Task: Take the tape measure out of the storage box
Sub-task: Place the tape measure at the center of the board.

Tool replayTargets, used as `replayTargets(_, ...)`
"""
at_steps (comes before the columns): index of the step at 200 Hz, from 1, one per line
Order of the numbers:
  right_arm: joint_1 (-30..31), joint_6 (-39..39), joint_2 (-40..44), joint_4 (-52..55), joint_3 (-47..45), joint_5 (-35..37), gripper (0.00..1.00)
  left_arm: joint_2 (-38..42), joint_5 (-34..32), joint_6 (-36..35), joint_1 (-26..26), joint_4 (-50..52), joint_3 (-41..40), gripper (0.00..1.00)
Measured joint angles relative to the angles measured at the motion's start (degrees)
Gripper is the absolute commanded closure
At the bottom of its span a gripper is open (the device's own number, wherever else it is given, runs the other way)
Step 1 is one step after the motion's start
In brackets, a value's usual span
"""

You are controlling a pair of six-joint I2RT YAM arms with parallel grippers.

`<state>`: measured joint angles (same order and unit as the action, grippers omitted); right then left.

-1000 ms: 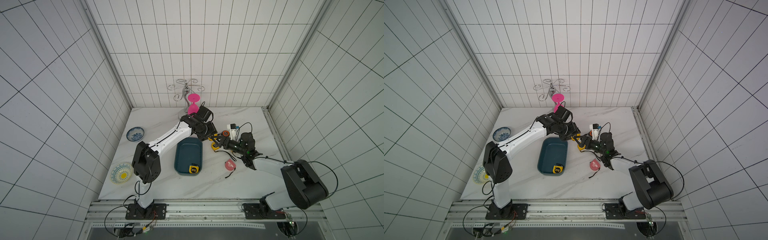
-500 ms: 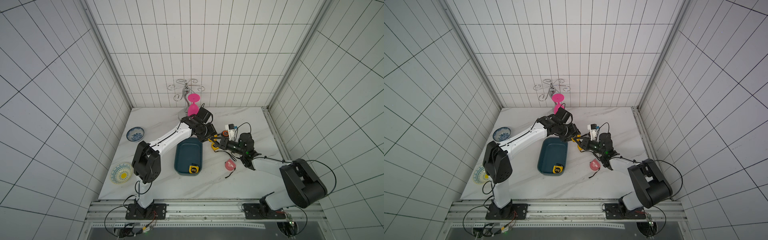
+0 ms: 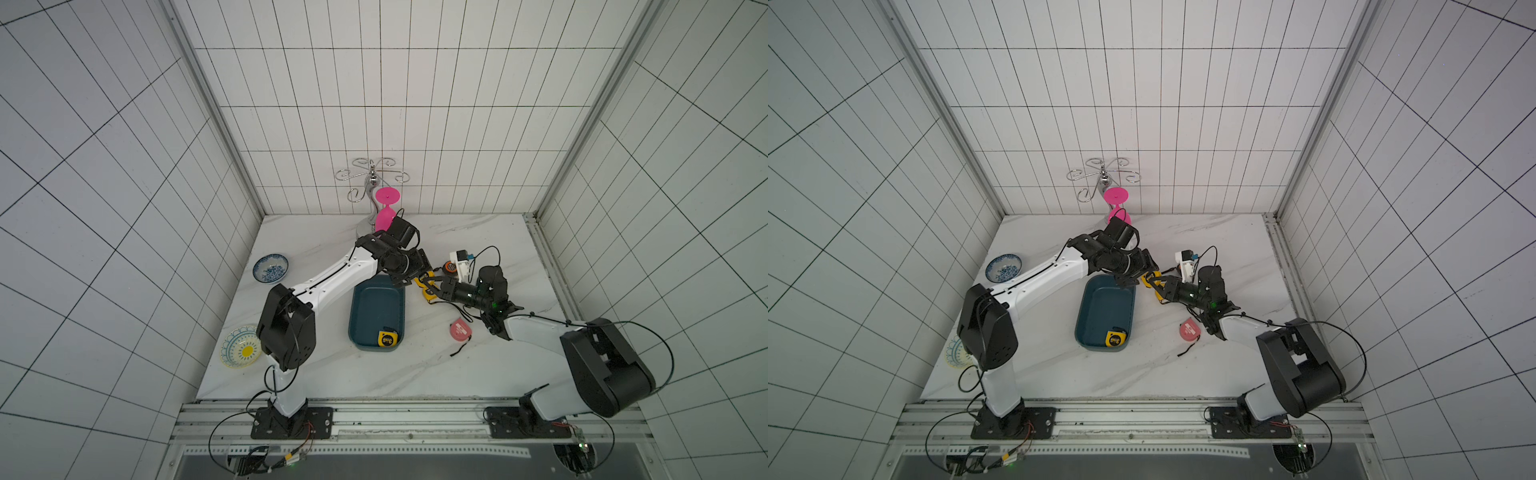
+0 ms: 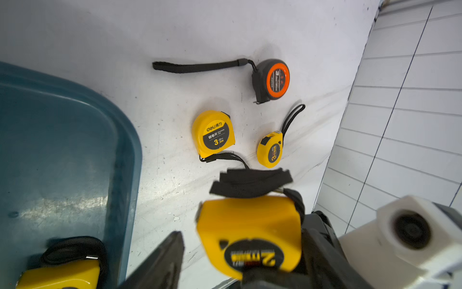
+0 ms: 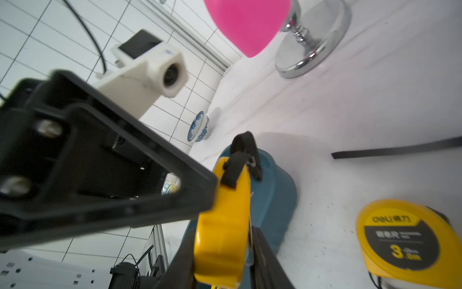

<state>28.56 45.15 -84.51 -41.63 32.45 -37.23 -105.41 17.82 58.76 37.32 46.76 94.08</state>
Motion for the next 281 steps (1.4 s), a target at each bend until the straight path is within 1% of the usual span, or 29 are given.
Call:
replayTargets(6, -0.2, 0.4, 0.0, 1.3, 0.0, 0.0, 0.97, 1.0, -0.1, -0.4, -0.8, 0.3, -0.5, 0.02)
replayTargets(37, -0.9, 1.2, 0.9, 6.8, 0.0, -0.8, 0.97, 5.7, -1.2, -2.9, -4.3, 1.2, -2.6, 0.02)
replayTargets(60, -0.9, 1.6, 0.9, 10.5, 0.0, -2.7, 0.96, 8.5, -1.8, -4.4, -5.6, 1.9, -5.2, 0.02)
replayTargets(107, -0.9, 1.4, -0.2, 18.8, 0.0, -5.9, 0.97, 11.8, -3.0, -7.1, -7.0, 4.1, -12.9, 0.03)
replayTargets(139, -0.8, 0.2, -3.7, 25.1, 1.5, -7.7, 0.97, 13.2, -3.7, -9.2, -7.1, 5.8, -16.9, 0.03)
replayTargets(171, -0.8, -0.6, -6.1, 28.2, 2.8, -8.5, 0.95, 14.6, -4.6, -11.9, -7.1, 7.7, -19.8, 0.02)
replayTargets(182, -0.8, -0.8, -6.4, 29.2, 2.8, -8.6, 0.92, 15.0, -4.8, -12.9, -7.1, 8.4, -20.4, 0.02)
replayTargets(213, -0.8, -1.7, -7.2, 32.5, 3.2, -8.8, 0.81, 15.7, -5.5, -15.4, -7.0, 9.7, -22.1, 0.03)
replayTargets(230, -0.8, -2.4, -7.3, 35.0, 3.8, -8.7, 0.7, 16.1, -5.7, -16.4, -7.0, 10.2, -23.3, 0.02)
replayTargets(246, -0.8, -3.2, -7.3, 37.2, 4.5, -8.6, 0.58, 16.3, -6.0, -17.2, -6.7, 10.9, -24.0, 0.02)
replayTargets(271, -0.8, -4.8, -6.5, 41.4, 5.3, -7.5, 0.45, 16.4, -6.4, -18.1, -5.7, 11.4, -24.5, 0.02)
replayTargets(281, -0.8, -5.5, -6.1, 43.2, 5.6, -7.0, 0.41, 16.5, -6.6, -18.4, -5.0, 11.5, -24.7, 0.02)
